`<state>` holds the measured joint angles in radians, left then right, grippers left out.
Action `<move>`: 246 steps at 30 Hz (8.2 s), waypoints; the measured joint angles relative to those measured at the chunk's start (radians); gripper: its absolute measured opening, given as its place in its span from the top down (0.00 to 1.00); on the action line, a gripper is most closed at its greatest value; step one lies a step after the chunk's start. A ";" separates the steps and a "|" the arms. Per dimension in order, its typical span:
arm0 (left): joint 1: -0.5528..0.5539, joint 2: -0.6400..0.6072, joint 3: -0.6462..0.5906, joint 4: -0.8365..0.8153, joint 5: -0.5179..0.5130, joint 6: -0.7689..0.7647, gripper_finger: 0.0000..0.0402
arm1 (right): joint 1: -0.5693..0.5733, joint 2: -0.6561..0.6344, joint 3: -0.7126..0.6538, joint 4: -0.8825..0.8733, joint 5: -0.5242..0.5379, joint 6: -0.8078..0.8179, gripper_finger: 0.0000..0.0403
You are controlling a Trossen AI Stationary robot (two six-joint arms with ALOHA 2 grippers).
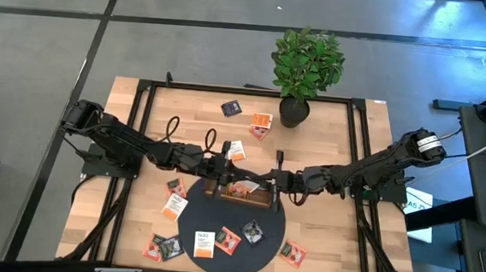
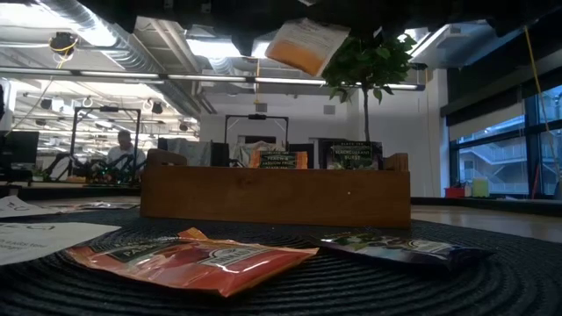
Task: Pick & Place Tea
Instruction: Put the white orange tea bag into the left section of the wooden organizer, then put the black white tea bag into the right section of the wooden organizer
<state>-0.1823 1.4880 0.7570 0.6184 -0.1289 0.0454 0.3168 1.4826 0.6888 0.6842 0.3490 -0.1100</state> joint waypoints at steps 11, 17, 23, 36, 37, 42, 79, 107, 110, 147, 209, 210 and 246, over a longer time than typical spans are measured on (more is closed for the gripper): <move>0.001 -0.003 0.000 -0.001 -0.011 0.021 0.99 | 0.003 0.000 0.000 -0.004 0.018 -0.054 0.86; -0.006 -0.069 -0.023 0.014 -0.010 0.055 0.99 | 0.002 -0.033 0.000 -0.048 0.024 -0.053 0.74; -0.015 -0.209 -0.203 0.167 -0.048 0.019 0.99 | 0.002 -0.050 0.000 -0.073 0.024 -0.050 0.65; -0.016 -0.170 -0.558 0.662 -0.157 -0.089 0.99 | 0.002 -0.052 0.000 -0.086 0.024 -0.022 0.64; -0.016 -0.154 -0.558 0.674 -0.159 -0.089 0.99 | 0.002 -0.052 0.000 -0.086 0.024 -0.022 0.64; -0.016 -0.045 -0.558 0.756 -0.161 -0.127 0.99 | 0.002 -0.052 0.000 -0.088 0.024 0.021 0.64; -0.029 0.269 -0.545 0.874 -0.297 -0.245 0.99 | 0.002 -0.051 -0.001 -0.180 0.024 0.056 0.64; -0.029 0.269 -0.545 0.877 -0.298 -0.244 0.93 | 0.003 -0.051 -0.001 -0.185 0.024 0.054 0.64; -0.029 0.269 -0.545 0.891 -0.301 -0.243 0.90 | 0.003 -0.051 -0.001 -0.195 0.024 0.054 0.64; -0.025 -0.345 -0.260 -0.464 0.061 -0.319 0.81 | -0.006 -0.051 0.000 -0.241 0.024 -0.004 0.64; 0.294 -0.164 -0.064 -1.342 -0.007 -0.648 0.79 | -0.006 -0.051 0.000 -0.376 -0.021 -0.003 0.64; 0.298 -0.157 -0.064 -1.339 -0.008 -0.642 0.79 | -0.006 -0.051 0.000 -0.376 -0.021 -0.003 0.64; 0.338 -0.143 -0.064 -1.263 0.001 -0.600 0.60 | -0.006 -0.051 0.000 -0.380 -0.021 -0.003 0.64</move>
<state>0.1555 1.3449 0.6930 -0.6450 -0.1281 -0.5549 0.3107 1.4315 0.6884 0.3046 0.3279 -0.1127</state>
